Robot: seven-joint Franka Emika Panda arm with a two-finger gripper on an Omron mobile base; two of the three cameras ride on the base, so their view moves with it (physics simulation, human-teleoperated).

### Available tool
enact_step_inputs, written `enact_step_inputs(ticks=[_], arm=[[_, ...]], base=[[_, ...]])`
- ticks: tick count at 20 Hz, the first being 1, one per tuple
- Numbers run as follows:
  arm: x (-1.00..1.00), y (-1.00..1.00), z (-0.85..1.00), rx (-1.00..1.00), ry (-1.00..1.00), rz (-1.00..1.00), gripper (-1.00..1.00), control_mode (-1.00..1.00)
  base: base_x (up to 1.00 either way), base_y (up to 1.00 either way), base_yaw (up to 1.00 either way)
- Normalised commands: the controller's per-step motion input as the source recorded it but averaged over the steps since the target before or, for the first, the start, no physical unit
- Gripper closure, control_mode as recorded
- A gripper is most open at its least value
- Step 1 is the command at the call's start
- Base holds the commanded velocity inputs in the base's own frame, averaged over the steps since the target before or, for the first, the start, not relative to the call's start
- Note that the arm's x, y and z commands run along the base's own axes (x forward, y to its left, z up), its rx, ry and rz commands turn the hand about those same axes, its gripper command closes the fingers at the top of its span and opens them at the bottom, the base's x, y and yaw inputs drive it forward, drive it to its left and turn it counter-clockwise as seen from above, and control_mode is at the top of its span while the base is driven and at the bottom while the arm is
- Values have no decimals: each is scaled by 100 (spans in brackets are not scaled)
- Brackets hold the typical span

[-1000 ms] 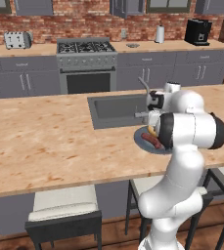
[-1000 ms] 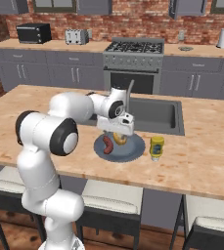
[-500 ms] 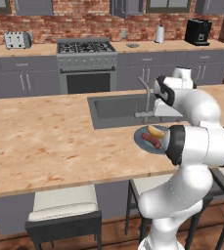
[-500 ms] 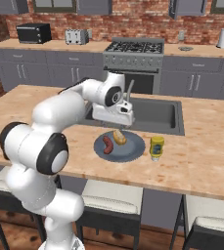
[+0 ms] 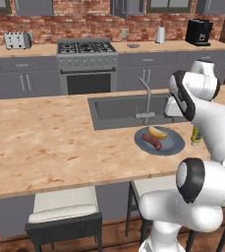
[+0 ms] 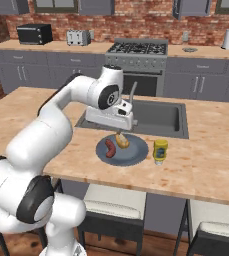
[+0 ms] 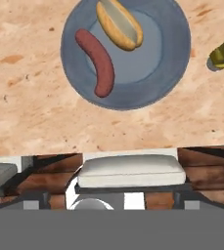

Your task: Move the hot dog bun to the plate on the dining table and place the condiment next to that plate. Then navigate to the fridge and take the sausage and place it on the plate as well.

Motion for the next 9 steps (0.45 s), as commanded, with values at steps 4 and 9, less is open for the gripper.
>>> enact_step_inputs(ticks=[4, 9], arm=[[-91, 33, 33, 0, -13, -2, -100, -100], [-87, 44, 31, 0, -13, -3, -100, -100]], base=[[0, 0, 0], [0, 0, 0]])
